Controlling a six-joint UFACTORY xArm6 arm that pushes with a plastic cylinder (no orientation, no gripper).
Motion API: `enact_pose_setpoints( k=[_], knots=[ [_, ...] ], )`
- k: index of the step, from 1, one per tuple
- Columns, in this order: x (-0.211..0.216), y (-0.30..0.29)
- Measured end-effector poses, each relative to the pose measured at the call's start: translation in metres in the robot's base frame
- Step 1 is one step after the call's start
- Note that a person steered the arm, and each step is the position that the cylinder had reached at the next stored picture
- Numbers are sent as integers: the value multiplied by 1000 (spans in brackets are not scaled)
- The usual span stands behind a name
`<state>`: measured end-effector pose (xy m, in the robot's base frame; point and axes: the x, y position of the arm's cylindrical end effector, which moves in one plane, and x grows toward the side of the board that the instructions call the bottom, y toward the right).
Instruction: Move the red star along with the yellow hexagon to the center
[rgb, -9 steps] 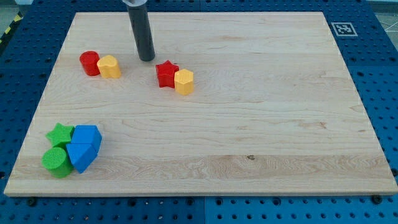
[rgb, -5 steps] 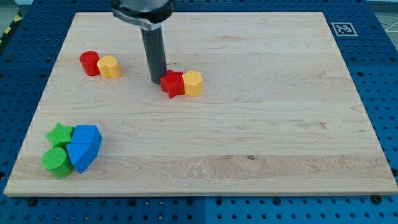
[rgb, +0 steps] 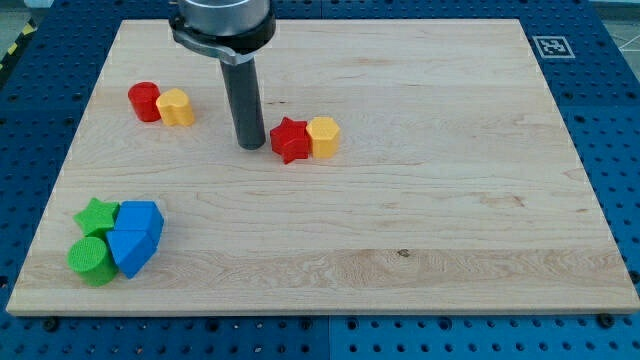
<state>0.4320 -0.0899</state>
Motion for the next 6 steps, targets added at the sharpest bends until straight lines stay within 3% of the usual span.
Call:
enact_pose_setpoints(
  k=[5, 6],
  knots=[
    [11, 65],
    [11, 45]
  ],
)
